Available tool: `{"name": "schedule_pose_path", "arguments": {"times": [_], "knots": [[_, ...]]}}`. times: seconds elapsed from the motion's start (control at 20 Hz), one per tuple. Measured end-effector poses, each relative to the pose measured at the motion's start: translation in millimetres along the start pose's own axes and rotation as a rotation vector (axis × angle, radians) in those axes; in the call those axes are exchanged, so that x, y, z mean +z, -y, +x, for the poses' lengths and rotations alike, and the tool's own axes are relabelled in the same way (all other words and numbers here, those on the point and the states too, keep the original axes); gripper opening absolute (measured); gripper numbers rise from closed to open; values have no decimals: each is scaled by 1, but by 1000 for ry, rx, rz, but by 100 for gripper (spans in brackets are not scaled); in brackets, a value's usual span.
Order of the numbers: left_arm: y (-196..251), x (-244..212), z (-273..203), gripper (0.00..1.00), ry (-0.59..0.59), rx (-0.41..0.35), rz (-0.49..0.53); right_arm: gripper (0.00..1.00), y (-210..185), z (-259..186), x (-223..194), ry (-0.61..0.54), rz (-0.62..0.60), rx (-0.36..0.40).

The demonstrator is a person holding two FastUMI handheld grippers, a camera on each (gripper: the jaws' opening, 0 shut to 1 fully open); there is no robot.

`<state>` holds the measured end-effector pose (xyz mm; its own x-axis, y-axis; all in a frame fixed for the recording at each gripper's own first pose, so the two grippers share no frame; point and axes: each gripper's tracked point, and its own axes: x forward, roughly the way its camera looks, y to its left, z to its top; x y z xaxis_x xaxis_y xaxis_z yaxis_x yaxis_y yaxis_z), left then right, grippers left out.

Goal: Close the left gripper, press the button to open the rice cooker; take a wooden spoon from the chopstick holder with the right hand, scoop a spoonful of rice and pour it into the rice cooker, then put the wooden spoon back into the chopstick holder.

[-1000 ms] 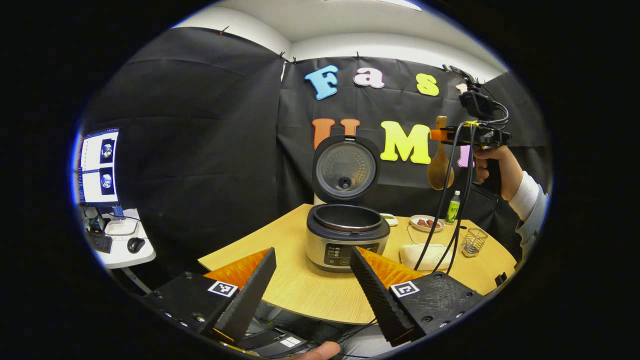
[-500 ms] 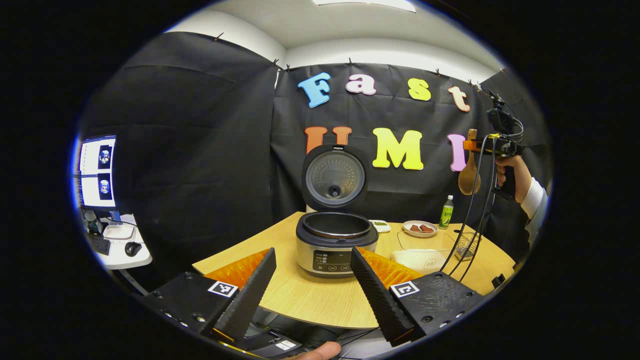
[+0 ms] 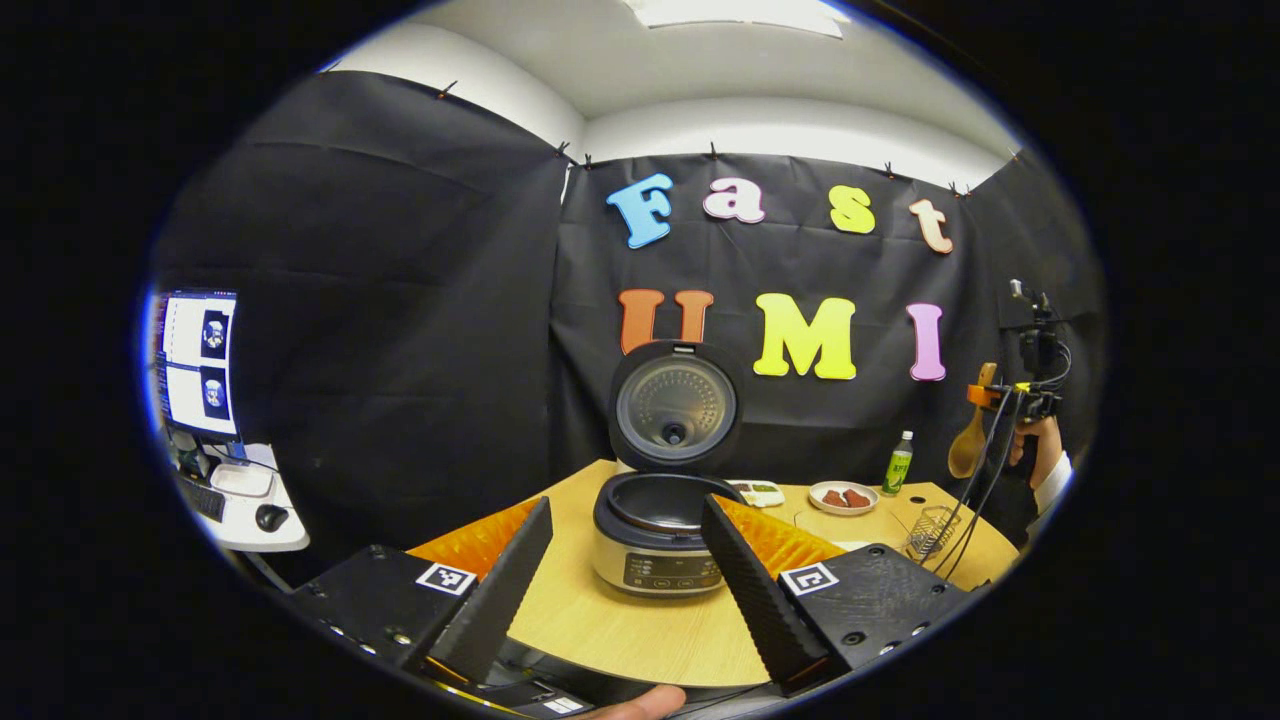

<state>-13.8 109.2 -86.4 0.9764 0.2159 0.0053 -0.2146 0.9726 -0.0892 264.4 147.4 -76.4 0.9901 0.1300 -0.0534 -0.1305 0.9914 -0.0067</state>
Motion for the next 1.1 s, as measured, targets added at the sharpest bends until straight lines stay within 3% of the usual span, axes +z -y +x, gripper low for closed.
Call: {"name": "schedule_pose_path", "arguments": {"times": [0.35,0.75,0.85,0.95,1.05,1.1], "knots": [[13,65,44,94,39,-7,46,17,26,23,-59,-74,83,-7],[71,94,106,94,64,-107,-7,20,32,45,-116,-204,209,40],[75,96,123,94,51,-108,-13,25,43,51,-127,-234,223,6],[78,98,138,94,41,-111,-7,53,53,46,-121,-217,205,-30],[79,97,151,94,31,-107,5,53,60,36,-105,-191,165,-58],[79,100,156,94,29,-104,18,70,62,26,-97,-184,147,-63]]}}
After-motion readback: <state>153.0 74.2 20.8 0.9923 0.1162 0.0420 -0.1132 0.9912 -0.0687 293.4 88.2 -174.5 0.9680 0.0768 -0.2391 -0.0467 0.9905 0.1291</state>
